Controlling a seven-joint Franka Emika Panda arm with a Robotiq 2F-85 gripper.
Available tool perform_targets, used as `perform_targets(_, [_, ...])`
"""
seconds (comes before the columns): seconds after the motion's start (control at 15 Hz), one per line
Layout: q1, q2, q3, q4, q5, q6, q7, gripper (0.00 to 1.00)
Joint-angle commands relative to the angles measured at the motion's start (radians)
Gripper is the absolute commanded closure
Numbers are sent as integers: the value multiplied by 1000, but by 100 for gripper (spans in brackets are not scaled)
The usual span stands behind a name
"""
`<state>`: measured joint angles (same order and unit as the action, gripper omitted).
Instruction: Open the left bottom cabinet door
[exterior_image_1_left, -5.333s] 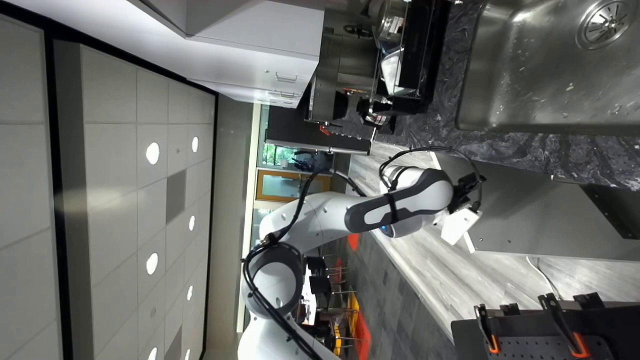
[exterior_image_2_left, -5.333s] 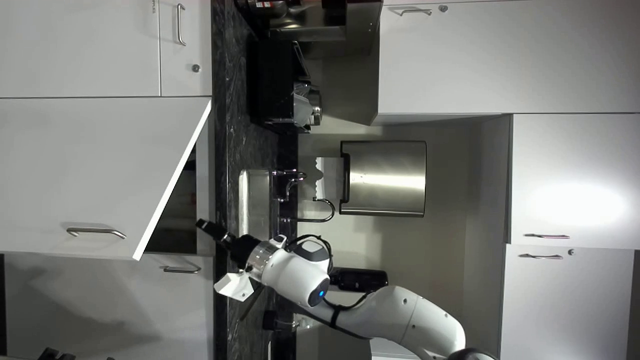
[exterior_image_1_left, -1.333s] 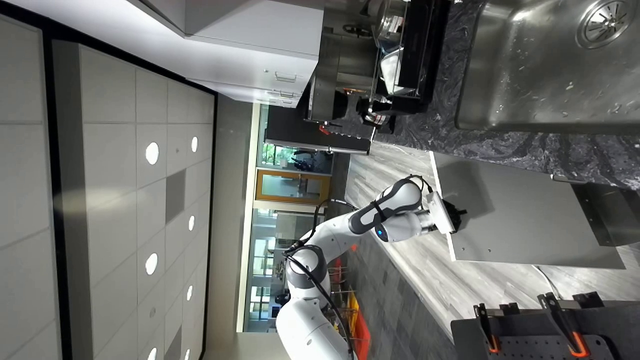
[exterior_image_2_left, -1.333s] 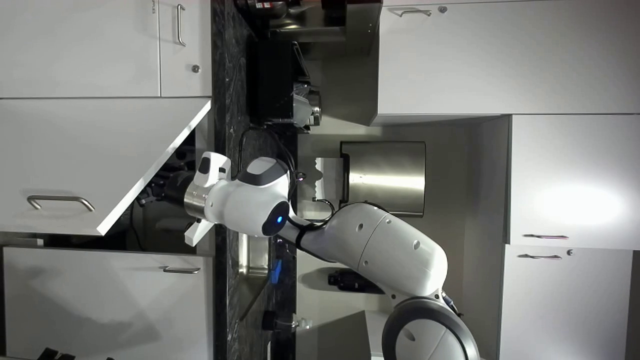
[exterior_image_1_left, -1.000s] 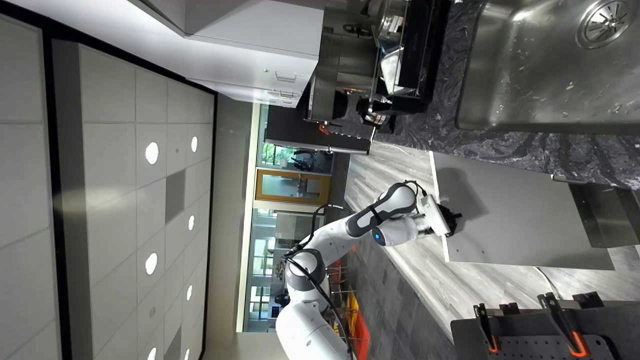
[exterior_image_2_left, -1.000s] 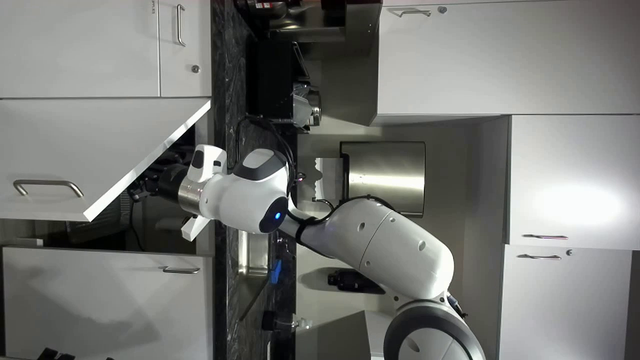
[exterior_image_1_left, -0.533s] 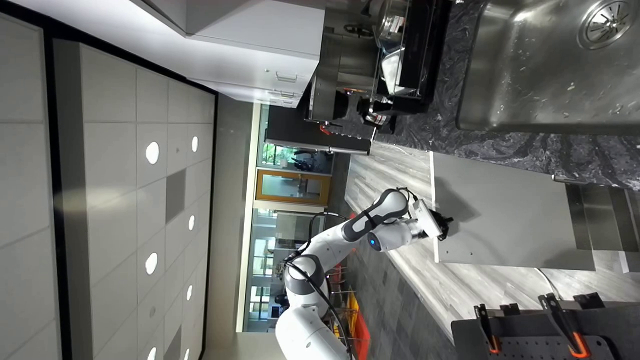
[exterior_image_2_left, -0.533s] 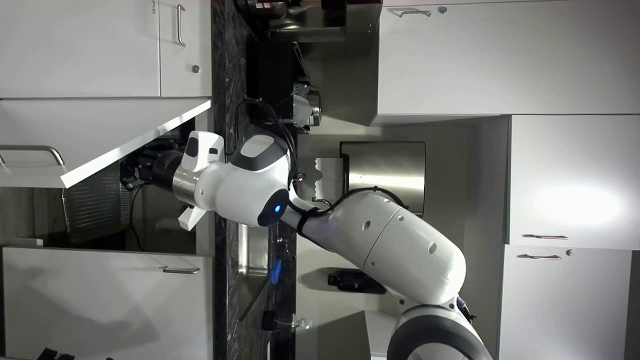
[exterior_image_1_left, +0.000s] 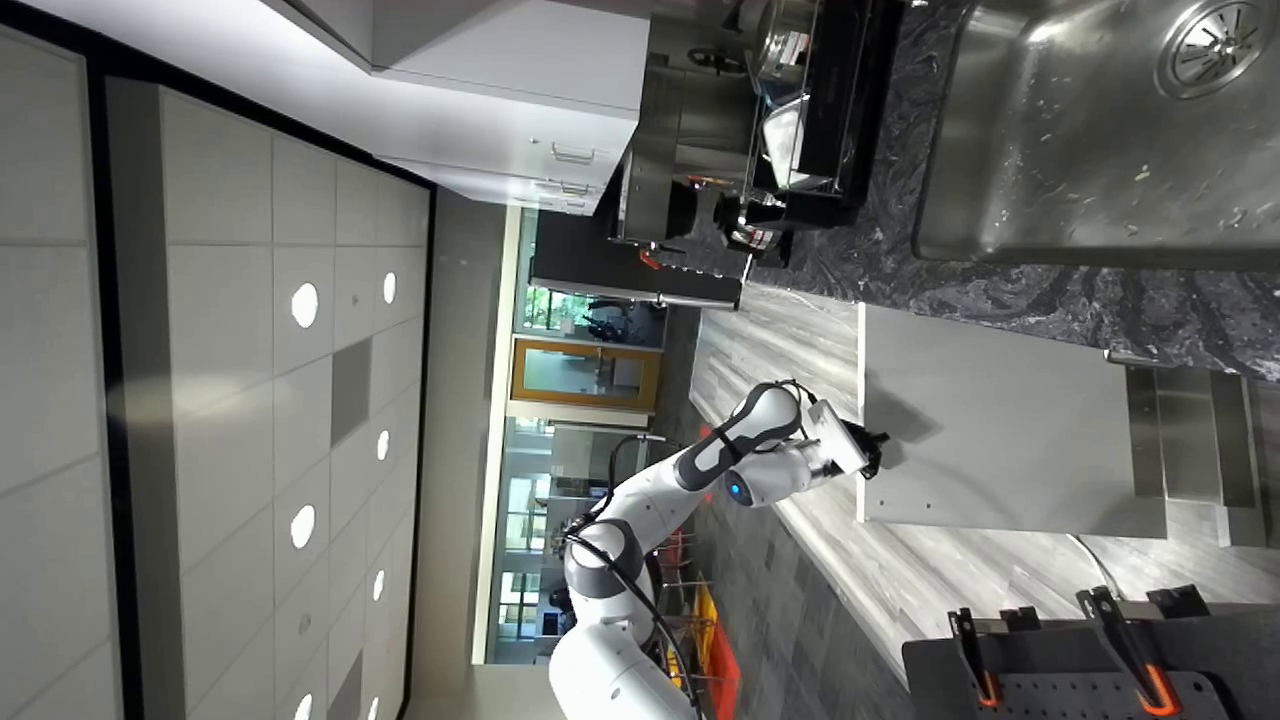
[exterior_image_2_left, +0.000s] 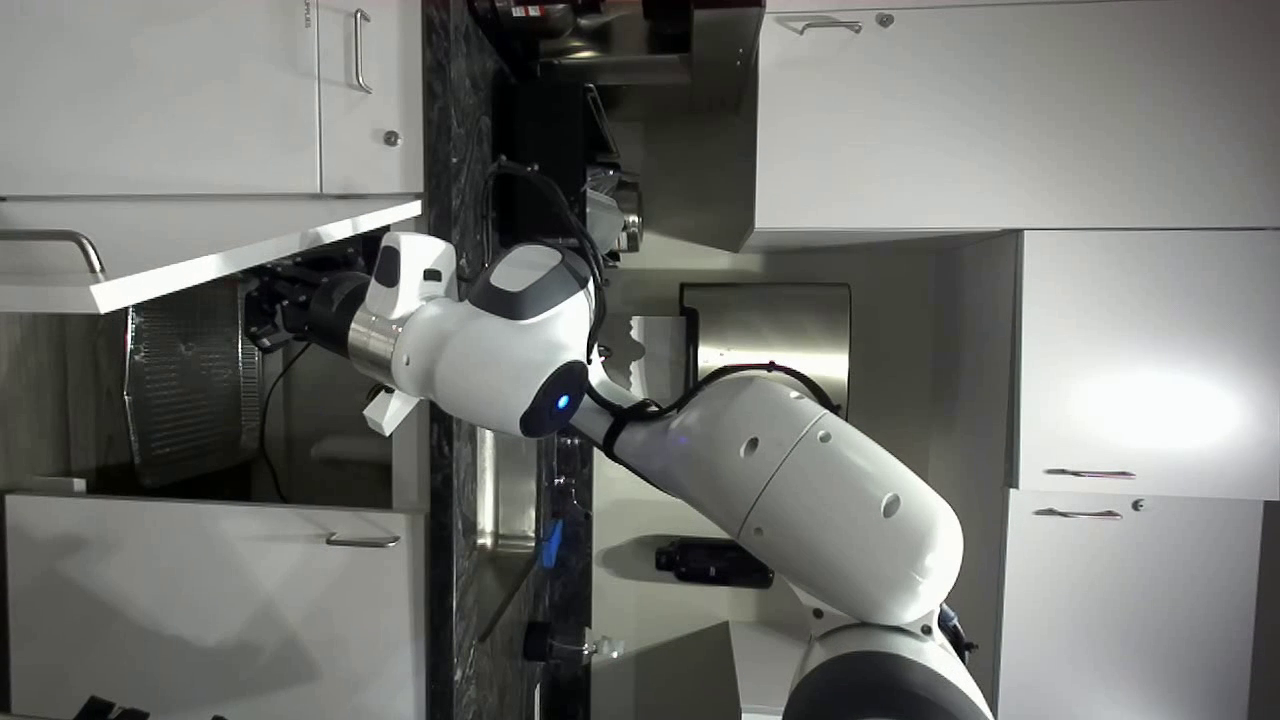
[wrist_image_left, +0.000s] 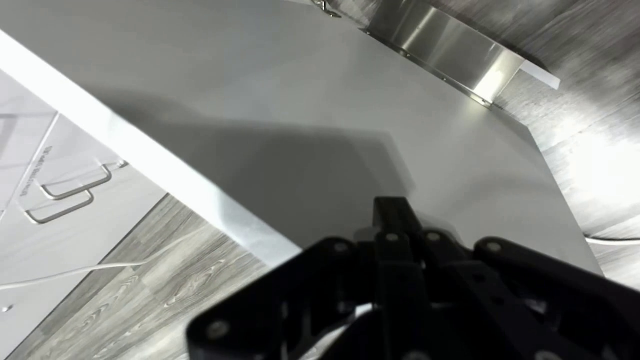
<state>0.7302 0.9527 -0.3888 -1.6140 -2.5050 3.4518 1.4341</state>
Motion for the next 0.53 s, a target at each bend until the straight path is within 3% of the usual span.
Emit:
perform_targets(0.0, [47, -23, -50, -29, -10, 10, 45, 100])
perform_targets(0.47, [198, -53, -196, -168, 26, 8, 250, 100])
